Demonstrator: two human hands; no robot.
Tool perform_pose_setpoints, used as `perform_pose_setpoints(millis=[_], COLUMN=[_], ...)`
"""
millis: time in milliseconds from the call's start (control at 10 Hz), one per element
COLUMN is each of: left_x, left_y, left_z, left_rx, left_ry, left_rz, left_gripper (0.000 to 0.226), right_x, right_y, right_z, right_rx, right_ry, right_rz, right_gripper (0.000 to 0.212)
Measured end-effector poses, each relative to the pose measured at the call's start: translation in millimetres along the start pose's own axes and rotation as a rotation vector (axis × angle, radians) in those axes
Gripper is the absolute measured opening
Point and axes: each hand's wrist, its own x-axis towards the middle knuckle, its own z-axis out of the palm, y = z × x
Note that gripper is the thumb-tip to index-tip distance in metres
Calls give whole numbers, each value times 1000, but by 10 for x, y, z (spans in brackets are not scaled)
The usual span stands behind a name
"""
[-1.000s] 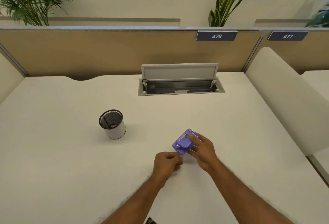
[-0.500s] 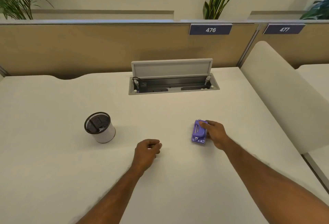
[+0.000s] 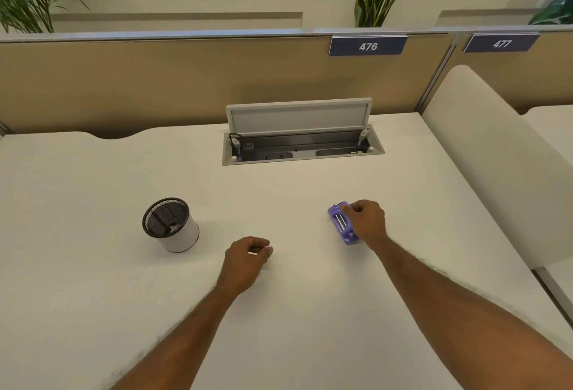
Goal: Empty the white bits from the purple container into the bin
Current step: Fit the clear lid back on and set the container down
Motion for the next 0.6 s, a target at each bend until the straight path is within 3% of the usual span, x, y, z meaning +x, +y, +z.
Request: perform_pose_setpoints(millis=[300,500,600], left_x=[-22,-3,13], left_y=[6,8,61], left_z=[-64,-122,-184], left_rx=[4,9,28], left_ry=[12,15,32], left_rz=[10,30,49], left_gripper=[14,13,13], right_x=[-101,-62,-39], right_y=[6,-17,-106], right_z=[168,85,-37], right_rx=[-55,-126,-128], right_ry=[77,-16,-59], right_rz=[48,63,85], right_gripper=[29,30,41])
